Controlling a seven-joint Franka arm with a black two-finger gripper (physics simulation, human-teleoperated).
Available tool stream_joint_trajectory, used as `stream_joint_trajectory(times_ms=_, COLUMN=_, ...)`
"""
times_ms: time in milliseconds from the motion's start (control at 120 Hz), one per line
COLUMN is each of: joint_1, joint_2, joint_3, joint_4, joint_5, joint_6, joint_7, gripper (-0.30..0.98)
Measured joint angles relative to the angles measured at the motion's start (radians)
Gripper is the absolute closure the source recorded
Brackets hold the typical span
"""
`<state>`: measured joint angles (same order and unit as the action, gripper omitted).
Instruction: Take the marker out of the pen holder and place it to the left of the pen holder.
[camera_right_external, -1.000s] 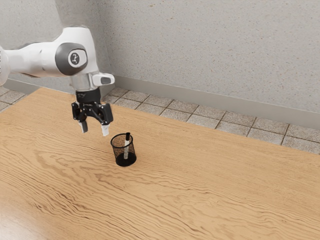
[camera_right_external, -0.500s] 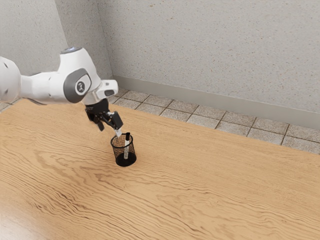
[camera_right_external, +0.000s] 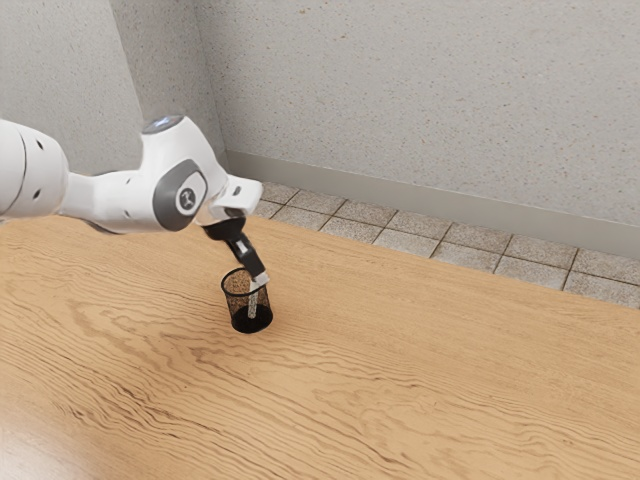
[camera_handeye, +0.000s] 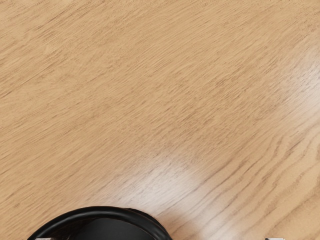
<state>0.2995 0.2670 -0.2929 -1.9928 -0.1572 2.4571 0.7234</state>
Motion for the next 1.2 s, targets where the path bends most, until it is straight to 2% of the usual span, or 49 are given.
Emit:
stream_joint_trajectory(times_ms=158, joint_1=0.018, joint_2=-0.002, joint_3=-0.007, joint_4=-0.011, joint_5=0.001, joint_6=0.008, joint_7=0.082, gripper=0.3)
stream_joint_trajectory(times_ms=592, joint_1=0.021, joint_2=0.002, joint_3=-0.024, joint_4=-0.017, joint_5=0.002, joint_6=0.011, joint_7=0.226, gripper=0.55)
stream_joint_trajectory(times_ms=950, joint_1=0.027, joint_2=-0.006, joint_3=-0.027, joint_4=-0.019, joint_5=0.002, joint_6=0.005, joint_7=0.285, gripper=0.69)
stream_joint_trajectory(times_ms=1200, joint_1=0.037, joint_2=-0.049, joint_3=-0.041, joint_4=-0.014, joint_5=0.007, joint_6=-0.018, joint_7=0.302, gripper=0.74)
